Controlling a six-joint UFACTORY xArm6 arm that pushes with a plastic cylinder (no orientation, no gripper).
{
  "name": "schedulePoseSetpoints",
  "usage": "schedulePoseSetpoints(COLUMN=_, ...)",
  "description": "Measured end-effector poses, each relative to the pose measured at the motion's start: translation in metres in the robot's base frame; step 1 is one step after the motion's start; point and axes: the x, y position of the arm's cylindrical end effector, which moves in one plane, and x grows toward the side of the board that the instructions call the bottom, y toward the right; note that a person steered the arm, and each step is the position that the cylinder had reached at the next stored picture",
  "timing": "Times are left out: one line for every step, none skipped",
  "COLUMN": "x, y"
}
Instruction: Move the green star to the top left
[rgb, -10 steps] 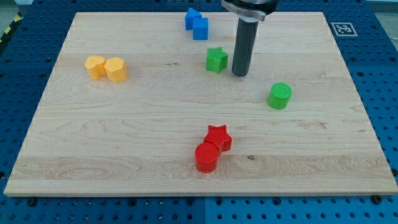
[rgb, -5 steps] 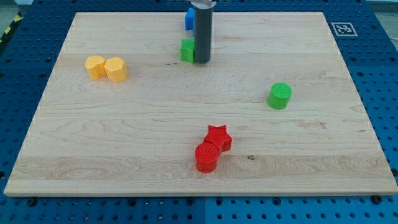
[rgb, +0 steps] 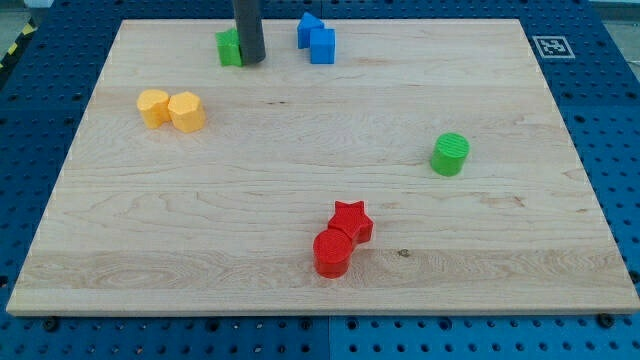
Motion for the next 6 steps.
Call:
schedulePoseSetpoints(x=-0.010, y=-0.015)
schedulePoseSetpoints(x=-0.017, y=-0.029)
schedulePoseSetpoints(x=-0.023, y=-0.043)
schedulePoseSetpoints(x=-0.026, y=-0.057)
schedulePoseSetpoints(x=-0.029, y=-0.069)
schedulePoseSetpoints(x=-0.029, y=-0.072)
